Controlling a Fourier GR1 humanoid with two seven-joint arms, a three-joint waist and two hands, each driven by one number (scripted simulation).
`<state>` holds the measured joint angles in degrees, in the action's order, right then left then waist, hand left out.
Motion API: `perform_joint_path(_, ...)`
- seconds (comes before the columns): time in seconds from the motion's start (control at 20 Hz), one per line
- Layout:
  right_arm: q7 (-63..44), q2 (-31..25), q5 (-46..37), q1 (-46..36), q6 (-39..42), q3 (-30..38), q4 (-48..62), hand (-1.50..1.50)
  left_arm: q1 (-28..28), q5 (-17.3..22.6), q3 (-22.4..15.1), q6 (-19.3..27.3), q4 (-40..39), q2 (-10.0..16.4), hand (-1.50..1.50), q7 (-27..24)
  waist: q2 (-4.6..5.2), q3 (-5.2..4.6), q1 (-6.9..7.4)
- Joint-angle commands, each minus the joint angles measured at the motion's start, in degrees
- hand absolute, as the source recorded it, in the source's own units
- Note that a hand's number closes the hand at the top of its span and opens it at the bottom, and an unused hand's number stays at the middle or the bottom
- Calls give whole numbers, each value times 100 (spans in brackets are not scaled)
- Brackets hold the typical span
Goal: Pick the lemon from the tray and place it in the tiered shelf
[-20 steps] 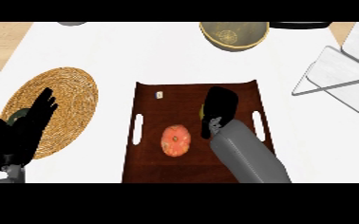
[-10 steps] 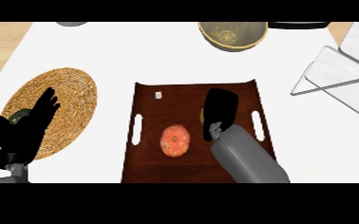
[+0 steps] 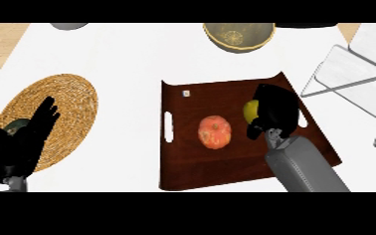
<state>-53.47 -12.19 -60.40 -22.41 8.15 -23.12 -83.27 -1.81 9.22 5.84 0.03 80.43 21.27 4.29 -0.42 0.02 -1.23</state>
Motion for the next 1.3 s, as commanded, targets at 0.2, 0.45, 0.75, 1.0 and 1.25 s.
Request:
perform_joint_path(0.2,-6,-965,759,995,403,1140,-2648,150,-141,-19,32,-2,98,-114,0,-8,0,-4,-2)
perform_joint_path(0.45,-465,-919,1595,1104,904,1979,-4077,150,-19,-22,59,60,337,-53,0,341,-18,-3,-17)
perform_joint_path(0.75,-1065,-814,2359,951,1207,2924,-5465,150,-123,-76,89,-113,158,-59,0,100,9,-7,32)
perform_joint_path(1.0,-1846,-1195,2747,106,1825,3489,-5762,150,23,-173,30,-48,308,-137,0,295,14,-9,81)
perform_joint_path(1.25,-2268,-1516,2857,-848,2129,3780,-5626,150,253,-244,79,-115,-44,-125,0,159,6,-15,74)
